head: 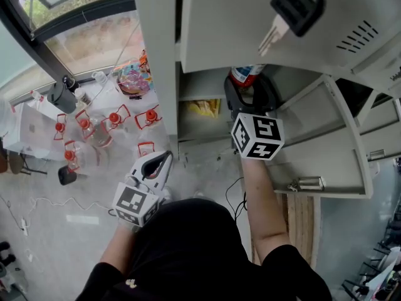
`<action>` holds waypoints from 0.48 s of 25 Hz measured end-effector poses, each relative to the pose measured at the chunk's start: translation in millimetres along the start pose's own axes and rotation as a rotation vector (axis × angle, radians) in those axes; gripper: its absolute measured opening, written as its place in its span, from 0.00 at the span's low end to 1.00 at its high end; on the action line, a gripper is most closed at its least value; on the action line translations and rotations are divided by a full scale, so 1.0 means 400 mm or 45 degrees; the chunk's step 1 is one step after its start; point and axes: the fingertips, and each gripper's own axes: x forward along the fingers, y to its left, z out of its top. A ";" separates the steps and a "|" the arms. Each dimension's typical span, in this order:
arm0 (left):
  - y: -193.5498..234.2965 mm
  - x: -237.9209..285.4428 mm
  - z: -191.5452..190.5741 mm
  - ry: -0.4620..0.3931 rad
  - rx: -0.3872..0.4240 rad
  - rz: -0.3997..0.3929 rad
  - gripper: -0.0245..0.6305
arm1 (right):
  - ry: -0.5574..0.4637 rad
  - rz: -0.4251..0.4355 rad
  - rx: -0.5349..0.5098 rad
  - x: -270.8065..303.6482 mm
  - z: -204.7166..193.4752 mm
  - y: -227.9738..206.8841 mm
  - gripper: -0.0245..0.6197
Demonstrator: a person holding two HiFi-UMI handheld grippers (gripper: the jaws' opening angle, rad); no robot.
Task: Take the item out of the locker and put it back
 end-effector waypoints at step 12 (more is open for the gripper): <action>-0.012 0.004 -0.012 0.007 0.015 -0.021 0.06 | -0.133 -0.010 0.026 -0.102 0.035 0.011 0.32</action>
